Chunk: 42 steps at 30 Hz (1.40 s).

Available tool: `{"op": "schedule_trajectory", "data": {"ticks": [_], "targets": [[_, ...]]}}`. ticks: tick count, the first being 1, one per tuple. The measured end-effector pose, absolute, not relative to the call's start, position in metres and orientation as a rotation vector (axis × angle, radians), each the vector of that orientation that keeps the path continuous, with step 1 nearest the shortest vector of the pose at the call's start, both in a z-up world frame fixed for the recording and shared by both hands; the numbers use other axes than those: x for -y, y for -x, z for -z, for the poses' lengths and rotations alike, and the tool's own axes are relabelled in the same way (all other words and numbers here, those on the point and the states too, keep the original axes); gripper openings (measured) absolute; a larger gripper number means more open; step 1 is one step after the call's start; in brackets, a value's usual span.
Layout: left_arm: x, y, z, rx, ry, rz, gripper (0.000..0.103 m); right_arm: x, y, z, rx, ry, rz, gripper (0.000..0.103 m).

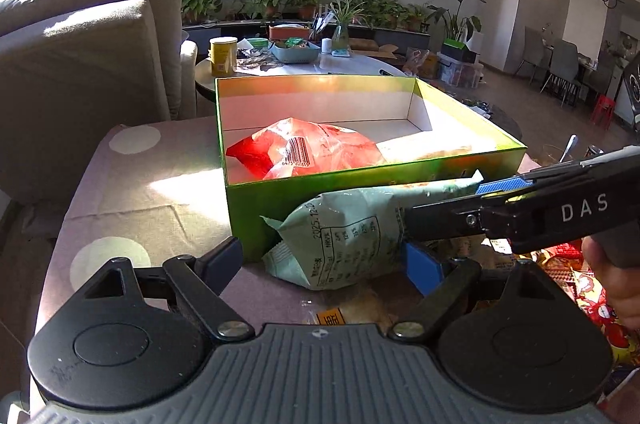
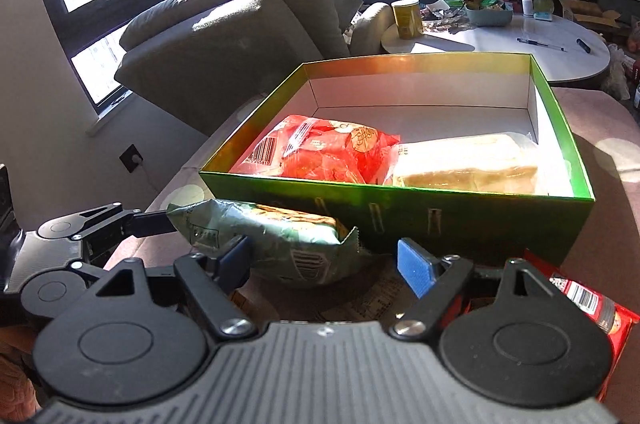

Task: Organize snacks
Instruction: 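Reach the right gripper to the green-and-white snack bag and grasp it, then carry the green-and-white bag with the right gripper over the box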

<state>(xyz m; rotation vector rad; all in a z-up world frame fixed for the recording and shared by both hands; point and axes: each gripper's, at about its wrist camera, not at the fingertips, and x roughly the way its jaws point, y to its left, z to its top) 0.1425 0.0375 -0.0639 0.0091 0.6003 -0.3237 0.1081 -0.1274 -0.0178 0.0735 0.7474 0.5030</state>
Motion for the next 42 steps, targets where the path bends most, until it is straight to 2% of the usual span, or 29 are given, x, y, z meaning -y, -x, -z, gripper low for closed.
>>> {"op": "schedule_trajectory", "data": {"ticks": [10, 13, 19, 32, 42], "targets": [[-0.031, -0.152, 0.067, -0.561, -0.012, 0.39, 0.085, 0.132, -0.121, 0.02, -0.751, -0.133, -0.539, 0.063], [-0.024, -0.152, 0.063, -0.547, -0.006, 0.428, 0.08, 0.129, -0.127, 0.022, -0.765, -0.16, -0.592, 0.064], [-0.019, -0.146, 0.057, -0.536, 0.008, 0.424, 0.078, 0.121, -0.122, 0.015, -0.752, -0.156, -0.609, 0.065], [-0.012, -0.123, 0.0, -0.387, -0.009, 0.436, 0.077, 0.126, -0.095, -0.039, -0.601, -0.151, -0.598, 0.065], [-0.002, -0.161, -0.033, -0.342, -0.055, 0.432, 0.078, 0.132, -0.13, -0.065, -0.538, -0.212, -0.585, 0.065]]}}
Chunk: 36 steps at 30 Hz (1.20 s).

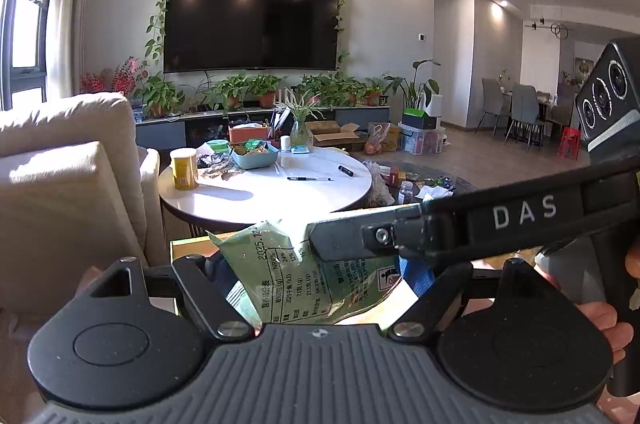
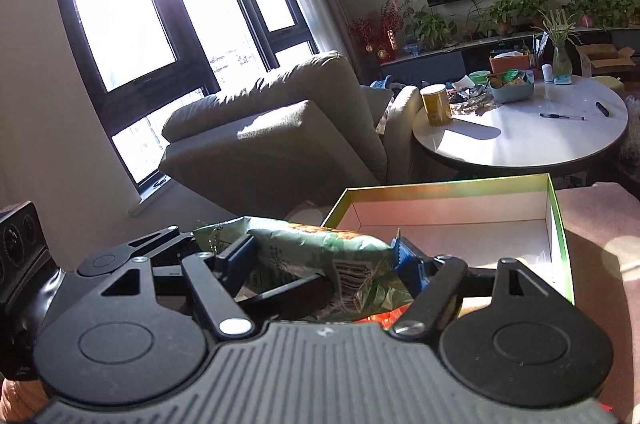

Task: Organize snacks
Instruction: 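Carry the green-and-white bag with the right gripper over the box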

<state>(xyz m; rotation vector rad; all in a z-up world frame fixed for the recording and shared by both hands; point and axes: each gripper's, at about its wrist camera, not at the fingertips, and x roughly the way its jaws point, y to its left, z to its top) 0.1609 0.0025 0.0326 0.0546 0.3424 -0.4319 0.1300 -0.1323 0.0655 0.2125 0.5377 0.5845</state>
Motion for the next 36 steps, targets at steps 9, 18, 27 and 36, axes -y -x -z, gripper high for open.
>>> {"op": "schedule_trajectory", "data": {"ticks": [9, 18, 27, 36], "targets": [[-0.006, -0.209, -0.03, -0.39, -0.065, 0.413, 0.078, 0.13, -0.178, -0.058, -0.58, -0.277, -0.582, 0.065], [-0.012, -0.248, -0.008, -0.459, -0.039, 0.398, 0.078, 0.127, -0.212, -0.035, -0.637, -0.301, -0.557, 0.065], [-0.014, -0.272, 0.011, -0.505, -0.042, 0.37, 0.078, 0.126, -0.23, -0.017, -0.682, -0.306, -0.528, 0.065], [-0.027, -0.268, 0.017, -0.512, -0.01, 0.276, 0.083, 0.131, -0.223, -0.02, -0.66, -0.278, -0.474, 0.065]]}}
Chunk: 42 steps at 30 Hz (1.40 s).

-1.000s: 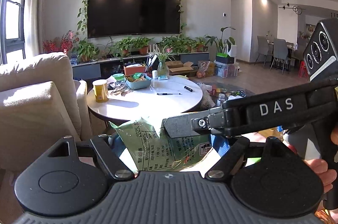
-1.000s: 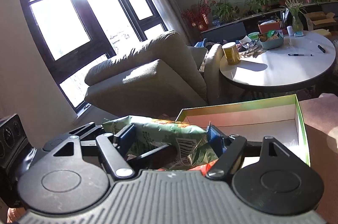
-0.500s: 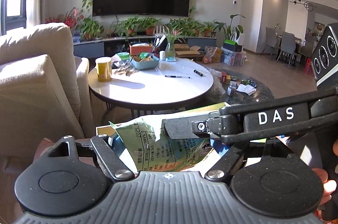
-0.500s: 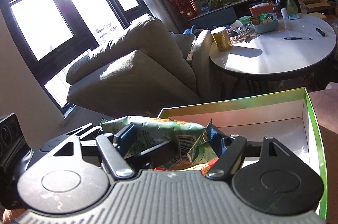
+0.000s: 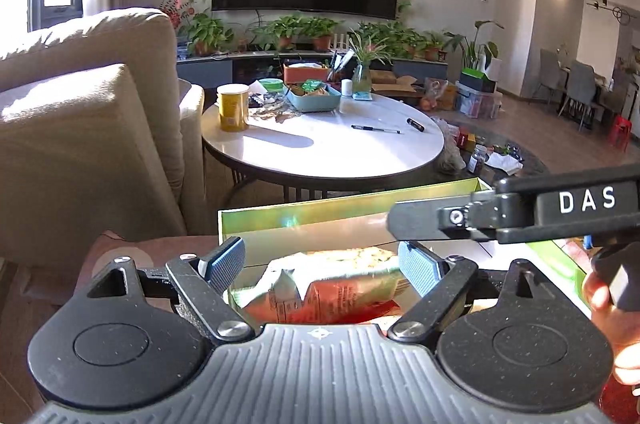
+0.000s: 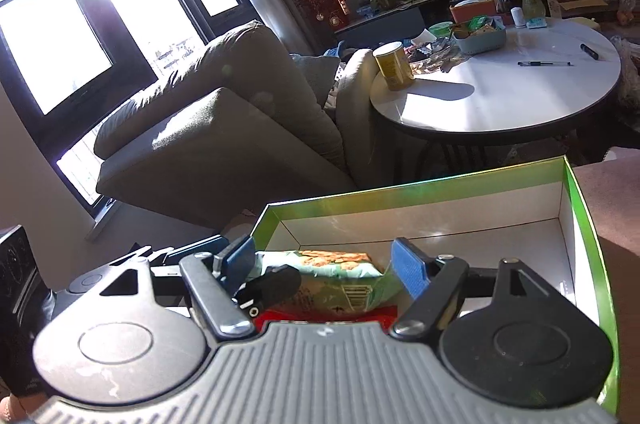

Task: Organize snacks
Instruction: 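Carry the green-and-white bag with the right gripper over the box, then drop the green-and-white bag into the box by opening the right gripper, then move the right gripper toward the red packet beside the box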

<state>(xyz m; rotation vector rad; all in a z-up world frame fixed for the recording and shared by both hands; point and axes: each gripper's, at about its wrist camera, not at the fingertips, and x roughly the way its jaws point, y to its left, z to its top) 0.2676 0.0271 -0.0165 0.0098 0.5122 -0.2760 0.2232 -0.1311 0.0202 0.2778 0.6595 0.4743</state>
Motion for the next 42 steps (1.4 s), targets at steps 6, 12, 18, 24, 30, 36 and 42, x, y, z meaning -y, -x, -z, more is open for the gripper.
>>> {"op": "schedule_trajectory", "data": {"ticks": [6, 12, 18, 24, 30, 36, 42], "targets": [[-0.031, -0.252, 0.005, -0.459, -0.009, 0.252, 0.086, 0.134, -0.2, -0.031, -0.561, -0.235, -0.455, 0.065], [-0.041, -0.225, -0.005, -0.414, 0.051, 0.21, 0.089, 0.145, -0.176, -0.048, -0.533, -0.245, -0.456, 0.065], [-0.043, -0.196, -0.014, -0.401, 0.068, 0.201, 0.089, 0.158, -0.144, -0.055, -0.558, -0.173, -0.464, 0.065], [-0.034, -0.164, -0.014, -0.409, 0.051, 0.178, 0.09, 0.184, -0.12, -0.049, -0.583, -0.155, -0.404, 0.065], [-0.023, -0.143, -0.002, -0.48, 0.063, 0.202, 0.09, 0.203, -0.103, -0.03, -0.643, -0.127, -0.346, 0.065], [-0.01, -0.123, 0.01, -0.513, 0.079, 0.218, 0.09, 0.22, -0.091, -0.012, -0.685, -0.156, -0.282, 0.065], [0.009, -0.115, 0.017, -0.542, 0.055, 0.239, 0.09, 0.235, -0.079, 0.001, -0.717, -0.189, -0.2, 0.065]]}}
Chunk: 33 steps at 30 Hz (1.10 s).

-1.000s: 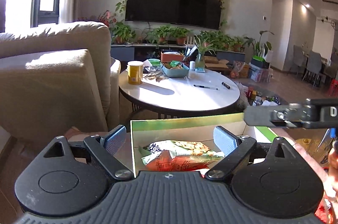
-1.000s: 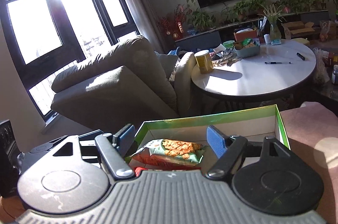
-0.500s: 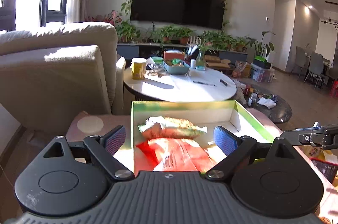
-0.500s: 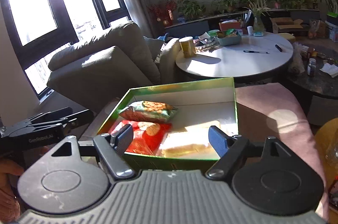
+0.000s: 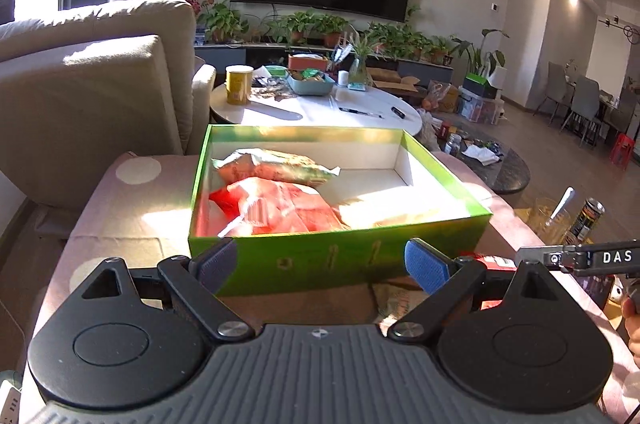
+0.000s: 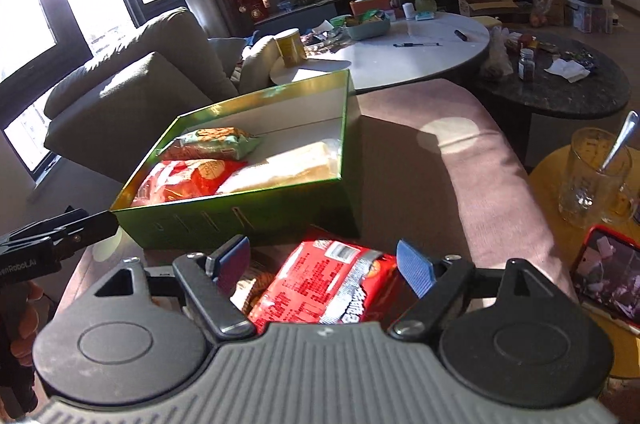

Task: Organize snacks
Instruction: 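Move the right gripper toward the red packet beside the box, then close the right gripper on the red packet and lift it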

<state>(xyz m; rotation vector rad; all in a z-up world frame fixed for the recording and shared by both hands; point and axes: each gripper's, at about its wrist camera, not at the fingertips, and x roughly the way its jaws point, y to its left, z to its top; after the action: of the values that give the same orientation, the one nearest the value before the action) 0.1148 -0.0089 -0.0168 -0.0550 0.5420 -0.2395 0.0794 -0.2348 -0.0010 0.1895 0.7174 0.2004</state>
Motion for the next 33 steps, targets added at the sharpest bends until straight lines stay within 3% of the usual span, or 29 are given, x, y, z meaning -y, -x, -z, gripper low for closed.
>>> {"op": "schedule_trajectory", "data": {"ticks": [10, 13, 16, 33], "targets": [[0.052, -0.114, 0.029, -0.614, 0.036, 0.371, 0.086, 0.254, -0.07, 0.014, -0.751, -0.297, -0.181, 0.065], [0.07, -0.115, 0.033, -0.627, -0.006, 0.422, 0.082, 0.259, -0.07, 0.018, -0.761, -0.325, -0.191, 0.065], [0.086, -0.118, 0.041, -0.659, -0.026, 0.486, 0.071, 0.261, -0.073, 0.022, -0.783, -0.351, -0.212, 0.064], [0.122, -0.127, 0.057, -0.734, -0.08, 0.577, 0.069, 0.261, -0.074, 0.028, -0.793, -0.363, -0.245, 0.065]]}}
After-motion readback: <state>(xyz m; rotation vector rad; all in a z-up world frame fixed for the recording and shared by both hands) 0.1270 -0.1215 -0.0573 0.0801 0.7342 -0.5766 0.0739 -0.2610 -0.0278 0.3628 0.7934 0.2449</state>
